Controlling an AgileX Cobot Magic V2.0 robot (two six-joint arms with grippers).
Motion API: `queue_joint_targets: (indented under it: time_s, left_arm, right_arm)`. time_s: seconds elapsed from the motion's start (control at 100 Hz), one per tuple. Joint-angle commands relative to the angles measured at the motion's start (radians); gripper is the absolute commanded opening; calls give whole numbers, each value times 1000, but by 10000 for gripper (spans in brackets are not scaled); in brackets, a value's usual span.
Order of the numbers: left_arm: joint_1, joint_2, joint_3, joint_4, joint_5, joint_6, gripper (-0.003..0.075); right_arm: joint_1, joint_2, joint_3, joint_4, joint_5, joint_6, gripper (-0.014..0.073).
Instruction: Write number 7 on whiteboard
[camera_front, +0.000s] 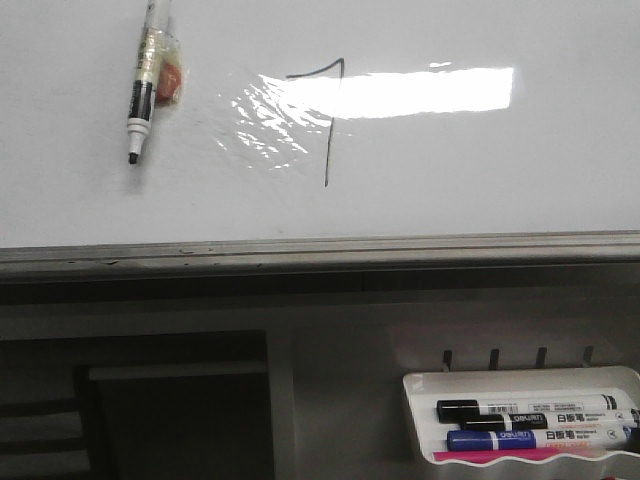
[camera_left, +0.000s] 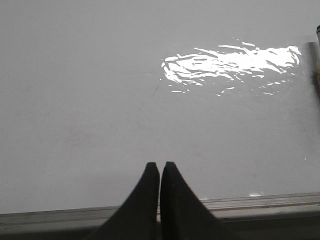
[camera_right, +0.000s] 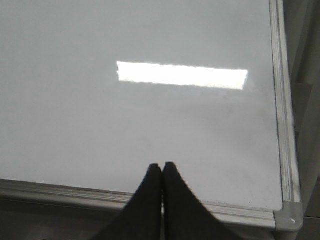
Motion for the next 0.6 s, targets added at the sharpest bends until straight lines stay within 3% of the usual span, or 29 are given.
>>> queue_joint_targets:
  time_s: [0.0,0.59]
  left_arm:
    - [-2,-30,36,-9,-74,-8,-20]
    - [-2,-30,36,-9,-74,-8,-20]
  right_arm:
    - [-8,-28,31,-20,-27,8,-64]
    - [-8,-28,31,-20,14,8,-64]
